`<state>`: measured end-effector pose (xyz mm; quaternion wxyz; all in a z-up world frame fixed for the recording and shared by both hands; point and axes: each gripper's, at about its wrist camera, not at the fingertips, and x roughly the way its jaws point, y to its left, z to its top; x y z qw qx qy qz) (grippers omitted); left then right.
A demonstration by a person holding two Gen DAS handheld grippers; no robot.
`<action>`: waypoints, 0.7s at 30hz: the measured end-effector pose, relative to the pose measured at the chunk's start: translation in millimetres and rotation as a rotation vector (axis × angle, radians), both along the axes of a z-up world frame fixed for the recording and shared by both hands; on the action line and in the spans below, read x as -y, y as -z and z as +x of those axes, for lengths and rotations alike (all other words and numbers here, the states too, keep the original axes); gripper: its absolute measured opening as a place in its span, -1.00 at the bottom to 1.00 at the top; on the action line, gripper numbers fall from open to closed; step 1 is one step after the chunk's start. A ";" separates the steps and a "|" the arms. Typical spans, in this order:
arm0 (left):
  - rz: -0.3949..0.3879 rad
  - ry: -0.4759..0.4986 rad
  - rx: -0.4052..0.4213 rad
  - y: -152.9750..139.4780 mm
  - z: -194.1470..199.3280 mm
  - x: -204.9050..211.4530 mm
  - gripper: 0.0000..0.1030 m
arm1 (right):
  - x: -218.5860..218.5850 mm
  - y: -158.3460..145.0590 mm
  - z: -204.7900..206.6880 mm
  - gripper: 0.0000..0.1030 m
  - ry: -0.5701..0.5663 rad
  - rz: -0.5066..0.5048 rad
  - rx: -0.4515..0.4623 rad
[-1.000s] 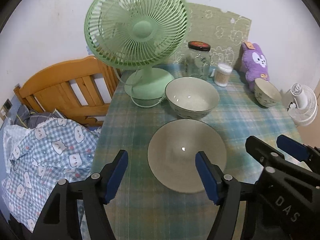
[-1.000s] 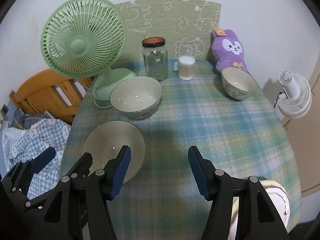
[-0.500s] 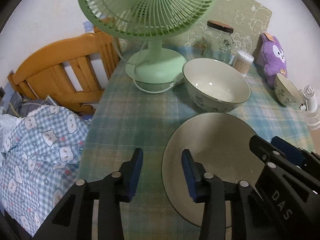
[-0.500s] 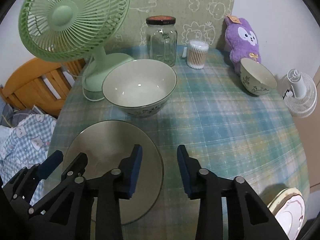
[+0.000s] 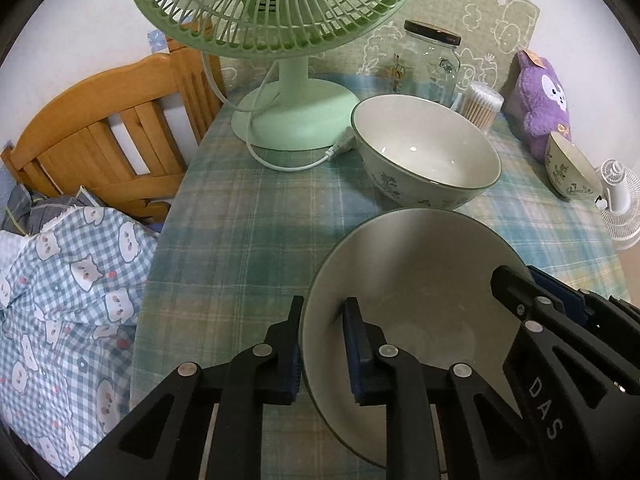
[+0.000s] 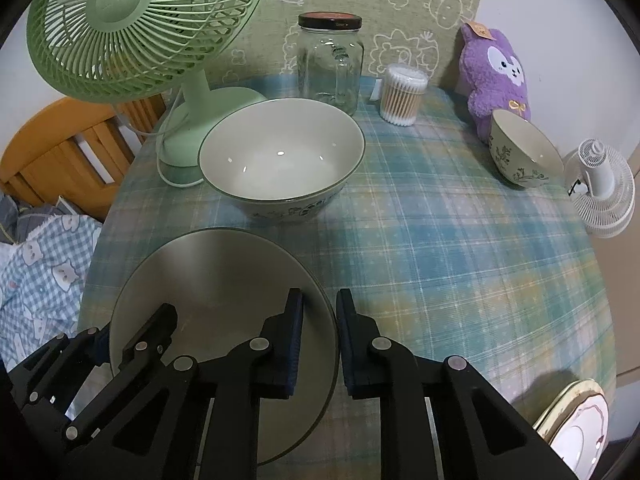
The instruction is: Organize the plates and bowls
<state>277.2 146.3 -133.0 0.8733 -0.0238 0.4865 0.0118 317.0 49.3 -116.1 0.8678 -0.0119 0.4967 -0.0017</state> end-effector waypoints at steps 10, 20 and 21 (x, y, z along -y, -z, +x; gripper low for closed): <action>0.017 0.034 0.015 -14.8 -21.3 15.8 -0.69 | 14.9 -15.6 -22.7 -0.64 0.020 0.006 -0.003; 0.031 0.042 0.048 -36.2 -65.5 45.6 -0.69 | 43.8 -39.0 -72.7 -0.64 0.030 0.031 0.013; 0.031 0.040 0.046 -36.7 -71.4 49.2 -0.69 | 47.5 -39.8 -78.8 -0.64 0.030 0.034 0.012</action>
